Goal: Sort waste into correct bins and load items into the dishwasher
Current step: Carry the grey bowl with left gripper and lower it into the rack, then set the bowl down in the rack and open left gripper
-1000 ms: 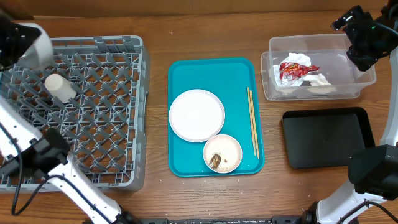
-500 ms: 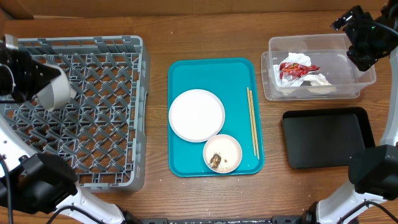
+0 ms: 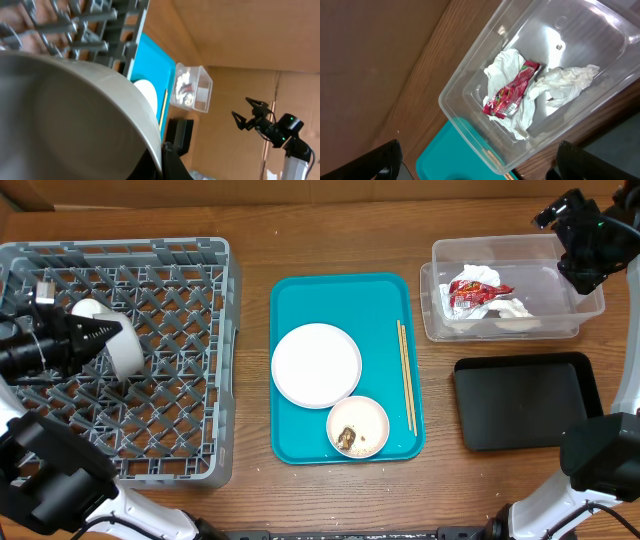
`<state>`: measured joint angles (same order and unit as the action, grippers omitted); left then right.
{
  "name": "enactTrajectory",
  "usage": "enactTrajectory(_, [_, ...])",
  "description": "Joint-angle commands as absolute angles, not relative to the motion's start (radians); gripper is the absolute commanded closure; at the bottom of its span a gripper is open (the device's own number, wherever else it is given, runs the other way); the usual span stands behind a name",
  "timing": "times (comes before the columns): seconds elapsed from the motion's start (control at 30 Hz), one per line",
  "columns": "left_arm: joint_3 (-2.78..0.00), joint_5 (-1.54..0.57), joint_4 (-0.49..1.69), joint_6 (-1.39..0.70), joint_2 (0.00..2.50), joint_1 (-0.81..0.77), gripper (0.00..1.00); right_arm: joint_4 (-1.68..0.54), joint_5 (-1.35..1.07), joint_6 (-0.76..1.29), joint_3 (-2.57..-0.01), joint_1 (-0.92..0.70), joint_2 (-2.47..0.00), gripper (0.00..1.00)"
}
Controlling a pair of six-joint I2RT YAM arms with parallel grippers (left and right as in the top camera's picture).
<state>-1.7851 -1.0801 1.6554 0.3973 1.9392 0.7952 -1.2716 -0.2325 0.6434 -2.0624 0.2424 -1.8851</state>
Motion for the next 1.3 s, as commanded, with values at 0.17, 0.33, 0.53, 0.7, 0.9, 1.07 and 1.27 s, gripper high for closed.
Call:
enactTrajectory(0.17, [-1.716, -1.206, 1.537, 0.495, 1.922, 0.941, 0.96, -1.266, -0.237, 0.645, -2.083, 0.249, -1.878, 0.0])
enactTrajectory(0.33, [-1.618, -1.331, 1.455, 0.503, 1.948, 0.955, 0.96, -1.266, -0.237, 0.645, -2.083, 0.249, -1.878, 0.0])
enactTrajectory(0.53, [-1.555, -1.362, 1.337, 0.502, 1.99, 0.957, 0.96, -1.266, -0.237, 0.645, -2.083, 0.249, -1.878, 0.0])
enactTrajectory(0.7, [-1.555, -1.38, 1.299, 0.502, 2.005, 0.978, 0.96, -1.266, -0.237, 0.645, -2.083, 0.249, -1.878, 0.0])
enactTrajectory(0.9, [-1.555, -1.368, 1.277, 0.54, 2.005, 0.989, 0.96, -1.266, -0.237, 0.645, -2.083, 0.249, -1.878, 0.0])
enactTrajectory(1.07, [-1.554, -1.359, 1.234, 0.554, 2.009, 0.989, 0.96, -1.266, -0.237, 0.645, -2.083, 0.249, -1.878, 0.0])
enactTrajectory(1.27, [-1.553, -1.415, 1.204, 0.554, 2.044, 0.988, 0.96, -1.266, -0.237, 0.645, -2.083, 0.249, -1.878, 0.0])
